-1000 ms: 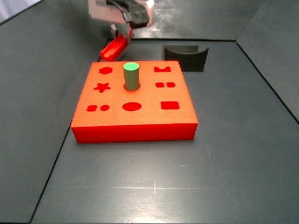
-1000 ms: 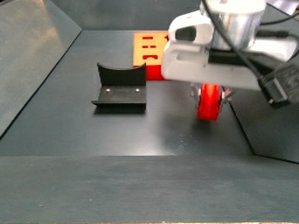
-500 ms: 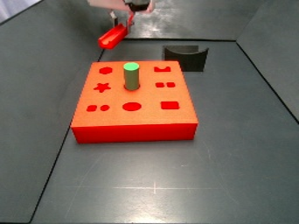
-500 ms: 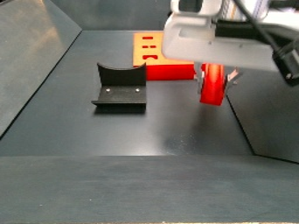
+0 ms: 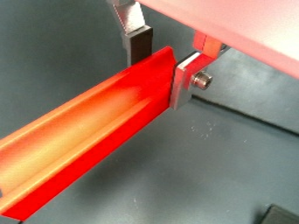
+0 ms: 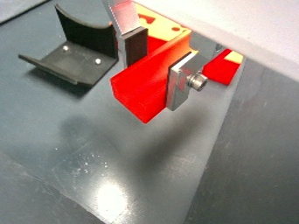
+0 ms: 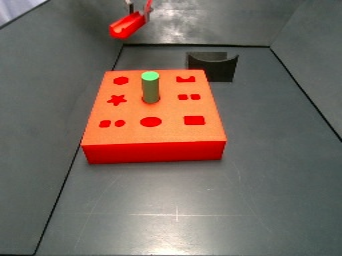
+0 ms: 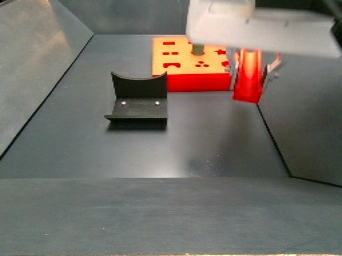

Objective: Pick up the arch object. Move up. Place the arch object on the fixture. Regrasp the arch object. Move to above the board. Insert the arch object.
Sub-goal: Place the arch object on the fixture.

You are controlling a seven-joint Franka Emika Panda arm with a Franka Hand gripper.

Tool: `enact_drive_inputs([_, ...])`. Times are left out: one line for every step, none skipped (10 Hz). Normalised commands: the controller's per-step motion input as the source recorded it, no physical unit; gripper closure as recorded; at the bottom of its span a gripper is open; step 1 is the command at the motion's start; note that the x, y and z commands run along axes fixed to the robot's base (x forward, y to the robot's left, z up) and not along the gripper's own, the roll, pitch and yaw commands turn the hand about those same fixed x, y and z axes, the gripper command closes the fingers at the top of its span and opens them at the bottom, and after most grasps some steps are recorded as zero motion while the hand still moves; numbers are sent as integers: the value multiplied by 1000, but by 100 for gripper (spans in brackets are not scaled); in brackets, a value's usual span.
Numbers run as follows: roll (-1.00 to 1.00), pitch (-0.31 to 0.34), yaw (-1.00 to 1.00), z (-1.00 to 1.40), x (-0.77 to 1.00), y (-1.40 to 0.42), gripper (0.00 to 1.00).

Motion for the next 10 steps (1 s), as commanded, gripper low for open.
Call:
enact_drive_inputs([103,70,19,925,-30,-4,100])
enact_drive_inputs([95,71,19,799,-25,0,100])
enact_drive_inputs([91,75,17,671,-21,5,100])
enact_drive_inputs([79,77,16,539,-15,3,100])
enact_drive_inputs([71,84,16,356,-9,9,100])
enact_drive_inputs([66,89,16,217,-5,9,100])
enact_drive_inputs([-290,26,617,200,1000,-781,100])
enact_drive_inputs([-286,32,596,170,1000,-775,100])
enact_drive_inputs([-243,74,407,159,1000,-707,100])
enact_drive_inputs([-195,104,266,146,1000,-627,100])
